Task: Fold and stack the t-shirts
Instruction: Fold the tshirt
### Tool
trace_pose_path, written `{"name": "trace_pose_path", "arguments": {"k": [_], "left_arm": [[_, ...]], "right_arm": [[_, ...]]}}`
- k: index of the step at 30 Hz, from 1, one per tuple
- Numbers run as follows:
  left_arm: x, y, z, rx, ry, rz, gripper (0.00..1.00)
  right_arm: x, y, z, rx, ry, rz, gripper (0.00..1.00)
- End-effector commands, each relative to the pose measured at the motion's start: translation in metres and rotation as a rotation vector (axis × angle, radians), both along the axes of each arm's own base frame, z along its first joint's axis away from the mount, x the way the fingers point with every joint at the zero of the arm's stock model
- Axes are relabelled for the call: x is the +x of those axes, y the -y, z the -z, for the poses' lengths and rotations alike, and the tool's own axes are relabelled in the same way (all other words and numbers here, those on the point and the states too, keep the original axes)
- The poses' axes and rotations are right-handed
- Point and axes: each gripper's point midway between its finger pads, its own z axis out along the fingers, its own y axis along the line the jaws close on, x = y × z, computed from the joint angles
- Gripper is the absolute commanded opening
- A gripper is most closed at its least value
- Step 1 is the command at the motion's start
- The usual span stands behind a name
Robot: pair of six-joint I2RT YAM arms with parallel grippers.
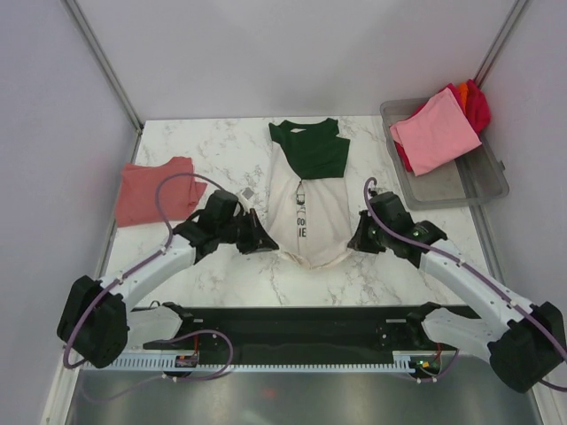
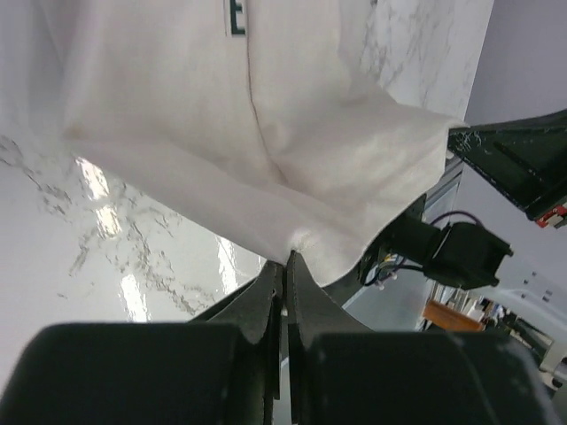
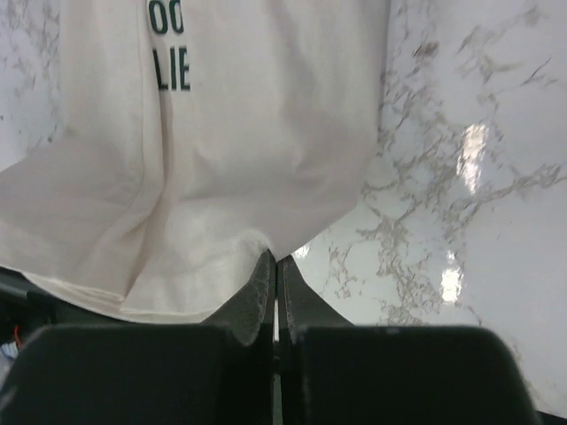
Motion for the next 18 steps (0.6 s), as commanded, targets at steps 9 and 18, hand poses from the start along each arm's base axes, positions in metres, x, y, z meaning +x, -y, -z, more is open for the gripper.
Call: {"name": "trace_pose_path", "arguments": {"k": [9, 18], "left_arm": [[0.116, -0.015, -0.012, 0.043, 0.046, -0.109, 0.02], [0.193, -0.019, -0.009, 0.040, 0.039, -0.183, 0.02]], "right_arm": [[0.110, 0.025, -0.027, -0.064, 0.092, 0.097, 0.00], [0.182, 0.019, -0.014, -0.048, 0.059, 0.122, 0.00]]}}
